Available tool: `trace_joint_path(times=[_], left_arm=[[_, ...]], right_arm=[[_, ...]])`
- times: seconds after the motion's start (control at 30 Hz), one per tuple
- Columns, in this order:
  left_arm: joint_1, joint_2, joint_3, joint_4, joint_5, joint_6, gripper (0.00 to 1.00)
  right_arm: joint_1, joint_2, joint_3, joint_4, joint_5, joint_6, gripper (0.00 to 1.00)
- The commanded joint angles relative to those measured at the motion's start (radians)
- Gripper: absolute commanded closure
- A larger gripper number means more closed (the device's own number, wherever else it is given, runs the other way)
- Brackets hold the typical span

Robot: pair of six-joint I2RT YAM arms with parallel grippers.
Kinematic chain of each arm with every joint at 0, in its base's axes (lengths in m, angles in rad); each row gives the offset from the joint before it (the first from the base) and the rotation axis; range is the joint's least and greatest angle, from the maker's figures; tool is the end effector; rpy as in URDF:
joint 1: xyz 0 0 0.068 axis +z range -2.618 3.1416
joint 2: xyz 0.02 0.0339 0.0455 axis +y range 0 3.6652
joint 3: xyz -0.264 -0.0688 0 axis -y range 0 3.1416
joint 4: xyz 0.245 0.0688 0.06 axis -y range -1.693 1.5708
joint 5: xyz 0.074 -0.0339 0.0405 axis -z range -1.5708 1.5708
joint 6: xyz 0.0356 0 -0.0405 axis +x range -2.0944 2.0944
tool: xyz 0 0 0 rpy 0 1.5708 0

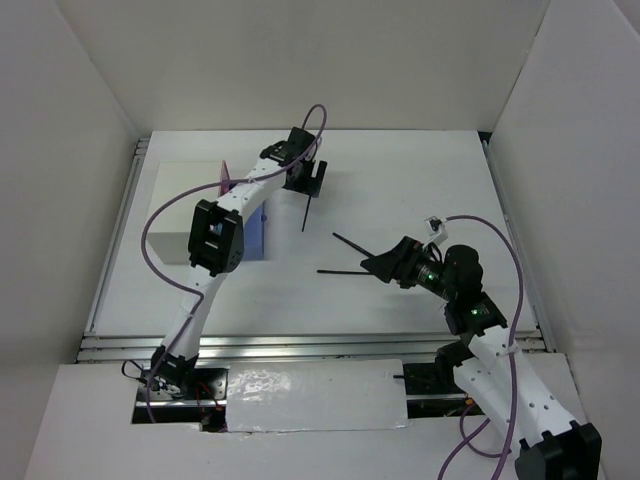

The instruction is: Organize the makeup

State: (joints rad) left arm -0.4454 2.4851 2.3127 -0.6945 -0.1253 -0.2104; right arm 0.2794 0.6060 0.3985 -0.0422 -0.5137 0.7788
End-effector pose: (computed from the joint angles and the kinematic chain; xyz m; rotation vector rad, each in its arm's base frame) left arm 0.4996 -0.2336 0.2084 0.2296 2.4228 -0.1433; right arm 0.1460 0.0601 0.2462 0.0949 1.9596 1.1897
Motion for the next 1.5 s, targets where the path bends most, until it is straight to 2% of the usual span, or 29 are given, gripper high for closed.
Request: trace_joint_path(times=[0.0,0.2,0.37,0.4,0.53,0.6,0.7,0.83,0.97,1.0,1.07,1.1,1.33,1.43,1.47], left_arm=[[-0.009,0.049,0.047,0.033,-0.003,0.017,0.06],[-0.021,0.112,0.092,0.050,-0.056,0.002,0.10],[-0.064,0.149,0.129,0.047,-0.117,0.012,0.18],[-0.073,0.153,0.131,0.043,-0.122,0.011,0.22],[-0.084,0.178,0.120,0.006,-0.105,-0.024,0.27],[-0.084,0.202,0.119,-0.035,-0.097,-0.040,0.33],[-0.084,0.204,0.071,-0.057,-0.088,-0.069,0.40],[-0.078,0.178,-0.039,-0.042,-0.086,-0.099,0.43],[-0.062,0.155,-0.076,-0.054,-0.031,-0.115,0.58],[-0.064,0.153,-0.079,-0.060,-0.019,-0.112,0.65],[-0.064,0.153,-0.087,-0.086,-0.001,-0.101,0.70],[-0.067,0.150,-0.093,-0.097,0.009,-0.090,0.77],[-0.069,0.117,-0.171,-0.186,0.064,-0.073,0.87],[-0.070,0.080,-0.248,-0.188,0.088,-0.072,0.95],[-0.070,0.069,-0.269,-0.188,0.093,-0.069,1.00]], right_arm=[[0.010,-0.025,0.003,-0.019,-0.031,-0.024,0.09],[0.010,-0.017,-0.009,0.034,-0.118,-0.010,0.09],[0.010,0.003,0.000,0.039,-0.172,-0.024,0.09],[0.014,0.008,0.003,0.039,-0.187,-0.026,0.09],[0.085,0.029,0.057,0.018,-0.167,-0.064,0.09],[0.109,0.029,0.069,0.005,-0.158,-0.075,0.09],[0.144,0.028,0.086,-0.025,-0.146,-0.088,0.09],[0.168,0.032,0.105,-0.050,-0.146,-0.098,0.09],[0.176,0.038,0.112,-0.062,-0.143,-0.108,0.09],[0.178,0.040,0.114,-0.068,-0.141,-0.113,0.09],[0.176,0.037,0.117,-0.079,-0.135,-0.122,0.09],[0.176,0.034,0.117,-0.081,-0.134,-0.124,0.09],[0.178,0.025,0.129,-0.081,-0.129,-0.128,0.10],[0.178,0.021,0.152,-0.102,-0.117,-0.147,0.10],[0.178,0.017,0.158,-0.105,-0.114,-0.151,0.10]])
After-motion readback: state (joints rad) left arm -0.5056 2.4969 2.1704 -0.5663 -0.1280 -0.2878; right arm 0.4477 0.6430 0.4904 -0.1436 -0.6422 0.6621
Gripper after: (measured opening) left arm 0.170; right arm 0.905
